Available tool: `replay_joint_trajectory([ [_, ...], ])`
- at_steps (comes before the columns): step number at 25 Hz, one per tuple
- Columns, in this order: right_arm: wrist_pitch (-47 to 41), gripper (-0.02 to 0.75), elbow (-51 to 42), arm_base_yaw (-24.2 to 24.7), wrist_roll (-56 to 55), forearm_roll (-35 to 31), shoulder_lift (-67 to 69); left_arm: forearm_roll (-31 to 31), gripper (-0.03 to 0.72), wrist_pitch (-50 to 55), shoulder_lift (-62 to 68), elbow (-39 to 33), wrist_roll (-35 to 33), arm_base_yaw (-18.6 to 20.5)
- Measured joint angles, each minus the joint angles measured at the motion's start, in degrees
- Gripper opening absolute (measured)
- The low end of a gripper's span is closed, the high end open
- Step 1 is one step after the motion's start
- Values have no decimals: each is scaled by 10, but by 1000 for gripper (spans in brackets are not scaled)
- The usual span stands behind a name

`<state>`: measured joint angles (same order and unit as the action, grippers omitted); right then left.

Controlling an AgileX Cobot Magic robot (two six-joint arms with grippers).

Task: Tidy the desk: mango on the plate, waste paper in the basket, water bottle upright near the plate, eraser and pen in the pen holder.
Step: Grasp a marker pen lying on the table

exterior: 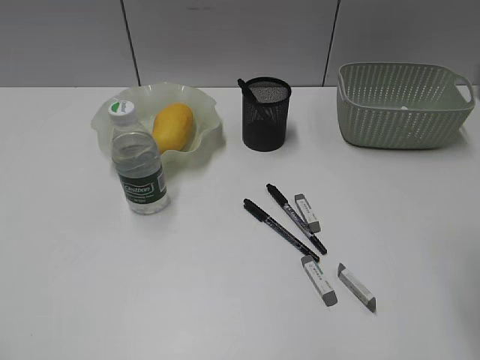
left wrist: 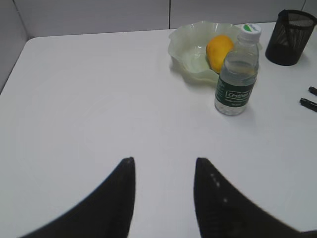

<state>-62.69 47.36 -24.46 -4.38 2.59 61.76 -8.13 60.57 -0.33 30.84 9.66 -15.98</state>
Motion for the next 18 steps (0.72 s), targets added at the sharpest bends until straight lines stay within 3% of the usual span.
replay_joint_trajectory([
  [5,-43,414,-124,0,-17,-1,-335,6,300,-2,35,0,-7,0],
  [10,-7,412,-163,0,-18,0,-552,93,300,-56,167,27,-97,0],
  [12,14,412,-174,0,-18,4,-590,153,295,-105,259,46,-138,0],
  [15,22,412,-180,0,-18,6,-603,309,231,-167,404,91,-267,-14],
  [17,26,412,-181,0,-18,7,-603,392,174,-201,508,135,-350,-60],
  [18,28,412,-181,0,-18,7,-603,401,155,-224,553,159,-366,-99],
])
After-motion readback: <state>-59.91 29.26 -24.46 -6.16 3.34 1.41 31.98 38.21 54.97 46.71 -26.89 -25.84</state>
